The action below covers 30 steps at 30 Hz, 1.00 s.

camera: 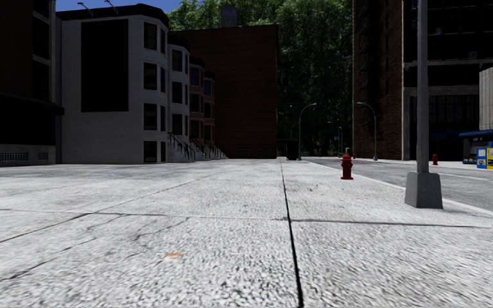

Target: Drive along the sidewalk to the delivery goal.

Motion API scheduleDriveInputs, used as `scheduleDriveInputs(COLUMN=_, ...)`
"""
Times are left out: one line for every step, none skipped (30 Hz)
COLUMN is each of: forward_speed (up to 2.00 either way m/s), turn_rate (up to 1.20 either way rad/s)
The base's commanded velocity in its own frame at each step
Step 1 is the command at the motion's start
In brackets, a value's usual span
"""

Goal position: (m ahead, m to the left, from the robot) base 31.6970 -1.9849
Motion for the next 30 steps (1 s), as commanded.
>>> scheduleDriveInputs(forward_speed=2.0, turn_rate=0.0)
scheduleDriveInputs(forward_speed=2.0, turn_rate=0.0)
scheduleDriveInputs(forward_speed=2.0, turn_rate=0.0)
scheduleDriveInputs(forward_speed=2.0, turn_rate=0.0)
scheduleDriveInputs(forward_speed=2.0, turn_rate=0.0)
scheduleDriveInputs(forward_speed=2.0, turn_rate=0.0)
scheduleDriveInputs(forward_speed=2.0, turn_rate=0.0)
scheduleDriveInputs(forward_speed=2.0, turn_rate=0.0)
scheduleDriveInputs(forward_speed=2.0, turn_rate=0.0)
scheduleDriveInputs(forward_speed=2.0, turn_rate=0.0)
scheduleDriveInputs(forward_speed=2.0, turn_rate=0.0)
scheduleDriveInputs(forward_speed=2.0, turn_rate=0.0)
scheduleDriveInputs(forward_speed=2.0, turn_rate=0.0)
scheduleDriveInputs(forward_speed=2.0, turn_rate=0.0)
scheduleDriveInputs(forward_speed=2.0, turn_rate=0.0)
scheduleDriveInputs(forward_speed=2.0, turn_rate=0.0)
scheduleDriveInputs(forward_speed=2.0, turn_rate=0.0)
scheduleDriveInputs(forward_speed=2.0, turn_rate=0.0)
scheduleDriveInputs(forward_speed=2.0, turn_rate=0.0)
scheduleDriveInputs(forward_speed=2.0, turn_rate=0.0)
scheduleDriveInputs(forward_speed=2.0, turn_rate=0.0)
scheduleDriveInputs(forward_speed=2.0, turn_rate=0.0)
scheduleDriveInputs(forward_speed=2.0, turn_rate=0.0)
scheduleDriveInputs(forward_speed=2.0, turn_rate=0.0)
scheduleDriveInputs(forward_speed=2.0, turn_rate=0.0)
scheduleDriveInputs(forward_speed=2.0, turn_rate=0.0)
scheduleDriveInputs(forward_speed=2.0, turn_rate=0.0)
scheduleDriveInputs(forward_speed=2.0, turn_rate=0.0)
scheduleDriveInputs(forward_speed=2.0, turn_rate=0.0)
scheduleDriveInputs(forward_speed=2.0, turn_rate=0.0)
